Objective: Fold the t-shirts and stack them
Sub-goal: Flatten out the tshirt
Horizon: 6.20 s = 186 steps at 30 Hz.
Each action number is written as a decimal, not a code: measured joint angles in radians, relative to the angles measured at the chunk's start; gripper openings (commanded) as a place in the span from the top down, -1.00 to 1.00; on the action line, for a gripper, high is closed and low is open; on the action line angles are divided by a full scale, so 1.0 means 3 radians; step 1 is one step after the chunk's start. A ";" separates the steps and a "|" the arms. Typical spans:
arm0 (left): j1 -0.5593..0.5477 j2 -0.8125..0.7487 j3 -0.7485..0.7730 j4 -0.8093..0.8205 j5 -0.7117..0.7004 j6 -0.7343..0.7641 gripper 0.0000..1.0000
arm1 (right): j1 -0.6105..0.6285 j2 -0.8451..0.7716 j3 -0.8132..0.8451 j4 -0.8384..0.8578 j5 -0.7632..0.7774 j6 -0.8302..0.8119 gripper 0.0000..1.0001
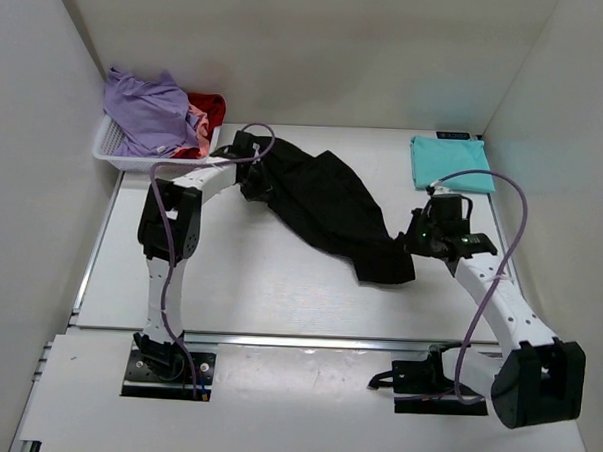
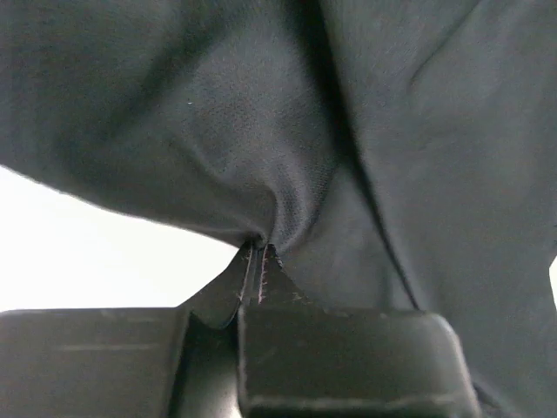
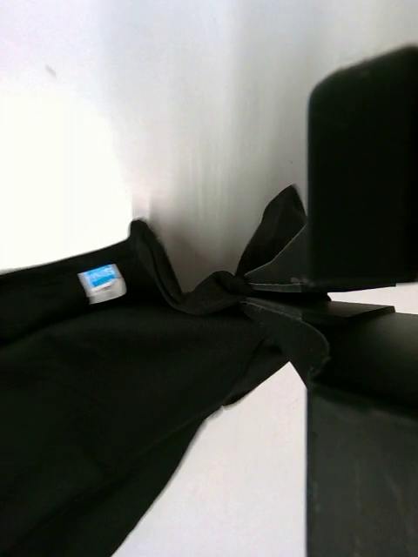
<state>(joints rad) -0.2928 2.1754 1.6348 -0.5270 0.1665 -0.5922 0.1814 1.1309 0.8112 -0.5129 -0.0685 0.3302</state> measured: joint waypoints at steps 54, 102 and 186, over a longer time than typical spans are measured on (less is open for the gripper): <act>-0.0170 -0.1366 -0.1642 -0.0710 -0.0032 0.0168 -0.43 | -0.0309 -0.0632 -0.0359 0.0071 -0.0299 -0.0062 1.00; 0.0034 -0.1609 -0.1934 -0.0670 -0.0413 0.0203 1.00 | -0.0154 0.0310 -0.0370 -0.0885 -0.0219 0.0182 1.00; 0.0941 -0.2839 -0.3410 0.0112 0.0857 -0.0802 0.64 | -0.0656 -0.0234 -0.0495 -0.0340 -0.1470 0.0212 0.07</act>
<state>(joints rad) -0.0105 1.3235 0.6117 -0.4934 0.4236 -0.8330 -0.0154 1.0607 0.6628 -0.6147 -0.5095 0.3939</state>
